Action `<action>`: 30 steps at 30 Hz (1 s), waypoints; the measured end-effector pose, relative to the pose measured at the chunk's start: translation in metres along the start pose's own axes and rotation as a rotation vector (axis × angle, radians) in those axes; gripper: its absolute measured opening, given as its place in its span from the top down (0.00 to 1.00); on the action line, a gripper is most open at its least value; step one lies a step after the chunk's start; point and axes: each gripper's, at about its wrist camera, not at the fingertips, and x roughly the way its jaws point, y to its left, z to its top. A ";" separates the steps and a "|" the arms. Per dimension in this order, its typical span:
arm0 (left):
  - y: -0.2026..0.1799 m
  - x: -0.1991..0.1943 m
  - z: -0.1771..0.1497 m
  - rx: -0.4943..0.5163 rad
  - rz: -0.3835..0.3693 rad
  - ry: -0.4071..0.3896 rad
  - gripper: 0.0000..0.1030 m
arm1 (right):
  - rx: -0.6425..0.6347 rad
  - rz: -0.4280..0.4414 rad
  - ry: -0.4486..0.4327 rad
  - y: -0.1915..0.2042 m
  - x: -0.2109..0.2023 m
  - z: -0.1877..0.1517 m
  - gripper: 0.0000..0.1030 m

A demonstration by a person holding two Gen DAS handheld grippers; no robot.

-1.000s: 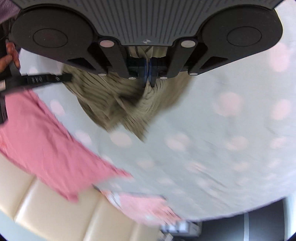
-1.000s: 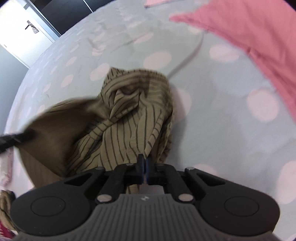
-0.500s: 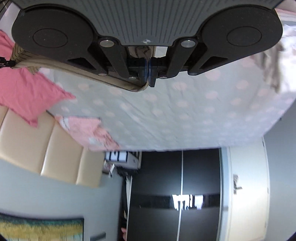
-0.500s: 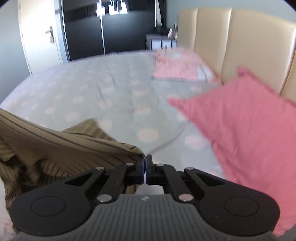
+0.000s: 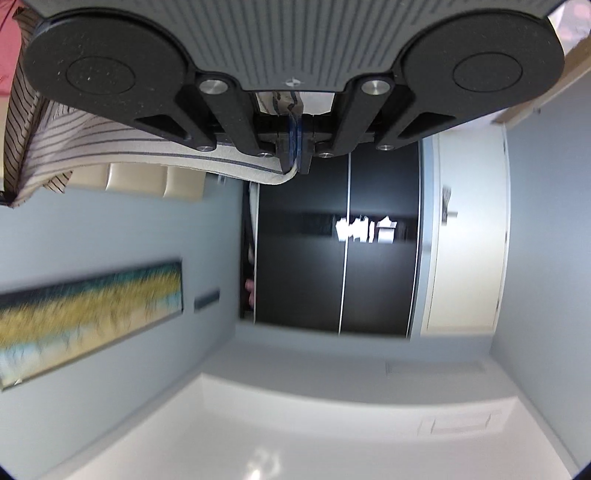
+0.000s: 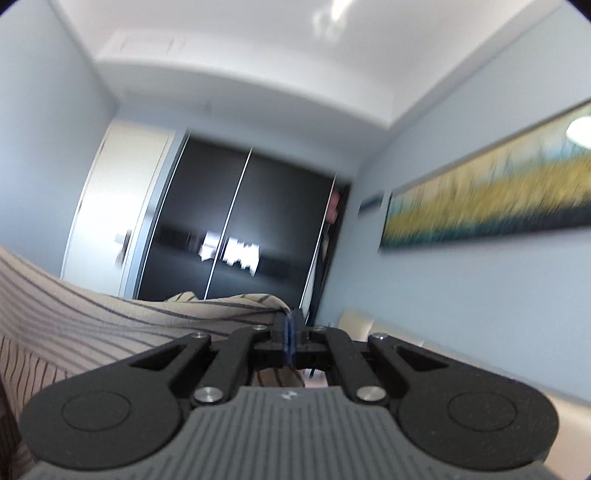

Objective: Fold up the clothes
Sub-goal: 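Lift the striped shirt high with both grippers and shake it open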

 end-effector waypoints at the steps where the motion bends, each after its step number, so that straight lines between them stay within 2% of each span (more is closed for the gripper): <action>1: -0.002 -0.012 0.007 -0.002 -0.007 -0.029 1.00 | 0.006 -0.017 -0.044 -0.005 -0.009 0.013 0.99; 2: -0.005 -0.024 0.013 -0.003 -0.010 -0.057 1.00 | 0.013 -0.032 -0.085 -0.009 -0.018 0.026 0.99; 5: -0.008 -0.061 0.031 0.001 0.016 -0.165 1.00 | 0.055 -0.012 -0.121 -0.016 -0.032 0.047 0.99; 8: 0.001 -0.091 0.049 -0.015 0.065 -0.261 1.00 | 0.058 0.071 -0.114 -0.005 -0.043 0.052 0.99; 11: -0.005 -0.093 0.048 0.009 0.073 -0.232 1.00 | 0.052 0.120 -0.113 0.010 -0.053 0.052 0.99; 14: -0.014 -0.097 0.041 0.043 0.072 -0.199 1.00 | 0.087 0.084 -0.120 0.005 -0.062 0.053 0.99; 16: -0.019 -0.109 0.035 0.057 0.061 -0.212 1.00 | 0.104 0.036 -0.145 -0.005 -0.072 0.053 0.99; 21: -0.020 -0.143 0.026 0.052 0.027 -0.234 1.00 | 0.096 0.049 -0.144 -0.017 -0.111 0.050 0.99; 26: -0.024 -0.172 0.016 0.081 -0.004 -0.239 1.00 | 0.074 0.029 -0.193 -0.026 -0.152 0.042 0.98; 30: -0.024 -0.193 0.011 0.090 -0.023 -0.272 1.00 | 0.069 0.016 -0.249 -0.032 -0.182 0.039 0.98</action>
